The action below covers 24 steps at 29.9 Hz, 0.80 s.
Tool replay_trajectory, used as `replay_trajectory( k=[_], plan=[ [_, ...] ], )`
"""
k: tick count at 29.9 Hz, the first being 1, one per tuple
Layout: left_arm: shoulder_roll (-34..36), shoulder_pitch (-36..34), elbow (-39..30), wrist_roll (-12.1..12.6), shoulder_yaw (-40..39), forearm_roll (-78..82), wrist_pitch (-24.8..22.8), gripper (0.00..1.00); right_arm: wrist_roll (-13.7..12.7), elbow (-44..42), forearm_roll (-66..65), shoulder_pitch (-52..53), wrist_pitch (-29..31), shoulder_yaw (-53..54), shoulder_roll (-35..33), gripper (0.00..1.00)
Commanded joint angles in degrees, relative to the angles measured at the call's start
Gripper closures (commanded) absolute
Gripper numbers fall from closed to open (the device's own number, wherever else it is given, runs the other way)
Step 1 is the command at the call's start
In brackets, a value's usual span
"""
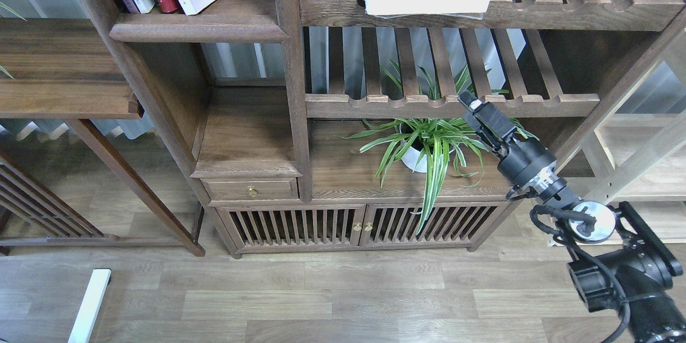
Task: Organize books on shelf
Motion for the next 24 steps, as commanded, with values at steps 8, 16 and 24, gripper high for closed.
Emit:
replay_trajectory(
  k=[8, 16, 24],
  plan=[
    [2.2, 18.8, -1.7, -0.2, -13.1, -12.3, -29.3, 0.5, 0.3, 2.4, -1.1, 0.7, 0.0, 1.7, 0.2, 0.02],
    [1.3, 33.7, -1.4, -0.8, -13.7, -25.9, -32.4, 0.49, 0.4, 6.9, 1.2, 1.0, 0.0, 5.8, 4.7, 0.03],
    [-5.7, 44.6, -1.3, -0.9, -13.9, -34.6, -32.4, 0.27, -0.2, 13.0, 8.4, 1.8, -6.3, 6.5, 4.2, 0.08]
  ],
)
